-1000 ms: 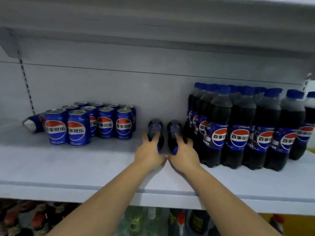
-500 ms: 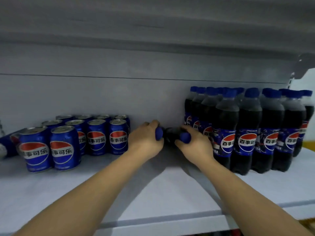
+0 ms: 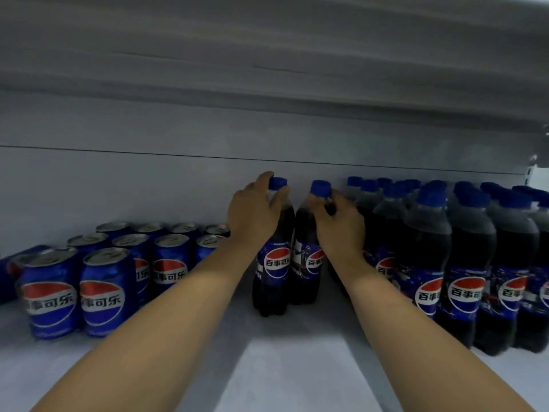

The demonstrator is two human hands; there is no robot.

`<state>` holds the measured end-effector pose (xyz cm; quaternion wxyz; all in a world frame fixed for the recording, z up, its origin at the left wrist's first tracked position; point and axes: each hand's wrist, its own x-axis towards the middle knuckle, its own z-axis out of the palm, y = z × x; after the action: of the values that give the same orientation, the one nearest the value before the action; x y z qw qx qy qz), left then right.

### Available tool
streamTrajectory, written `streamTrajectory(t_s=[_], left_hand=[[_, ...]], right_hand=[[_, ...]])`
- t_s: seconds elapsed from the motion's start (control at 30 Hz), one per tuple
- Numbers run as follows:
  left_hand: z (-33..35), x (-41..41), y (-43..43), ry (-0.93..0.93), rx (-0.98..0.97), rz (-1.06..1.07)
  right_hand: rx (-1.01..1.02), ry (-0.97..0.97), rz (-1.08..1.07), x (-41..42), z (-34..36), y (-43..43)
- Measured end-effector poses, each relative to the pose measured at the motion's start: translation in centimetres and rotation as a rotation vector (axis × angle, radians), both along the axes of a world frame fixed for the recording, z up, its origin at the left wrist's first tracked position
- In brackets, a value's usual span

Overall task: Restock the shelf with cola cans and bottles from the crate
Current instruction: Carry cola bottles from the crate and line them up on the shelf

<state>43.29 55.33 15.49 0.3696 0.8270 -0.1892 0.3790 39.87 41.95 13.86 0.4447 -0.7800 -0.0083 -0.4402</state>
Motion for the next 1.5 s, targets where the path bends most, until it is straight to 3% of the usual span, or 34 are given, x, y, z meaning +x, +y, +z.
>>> streamTrajectory(t_s=[0.3, 0.43, 0.5, 0.6, 0.67, 0.77, 1.13, 1.23, 1.5], left_hand=[[-2.2, 2.1, -0.7, 0.004, -0.142, -0.201], [-3.9, 1.0, -0.1, -0.049, -0.187, -0.264], [-5.4, -0.1, 0.2, -0.006, -0.130, -0.304], [-8.7, -1.6, 0.8, 0.104, 0.104, -0.273], [-10.7, -2.3, 1.2, 0.192, 0.235, -0.227], [-11.9, -2.9, 1.0, 0.265, 0.215, -0.209], [-11.8, -2.4, 0.0, 0.306, -0.268, -0.203], [-12.1, -2.6, 0.1, 0.297, -0.323, -0.194], [-12.4, -2.8, -0.4, 0.344, -0.252, -0.254]], right_hand=[[0.063, 0.052, 0.193, 4.1, -1.3, -0.1], [0.144, 0.100, 0.395, 3.3, -2.5, -0.3], [0.179, 0.131, 0.518, 2.7, -3.7, -0.7], [0.194, 0.174, 0.634, 2.1, -5.8, -1.6], [0.096, 0.226, 0.615, 1.8, -7.2, -1.9], [-0.020, 0.270, 0.523, 1.5, -8.7, -1.6], [-0.006, 0.194, 0.346, 1.1, -9.7, -1.2], [0.018, 0.202, 0.353, 0.9, -9.8, -1.3], [0.081, 0.285, 0.544, 0.4, -9.9, -1.8]])
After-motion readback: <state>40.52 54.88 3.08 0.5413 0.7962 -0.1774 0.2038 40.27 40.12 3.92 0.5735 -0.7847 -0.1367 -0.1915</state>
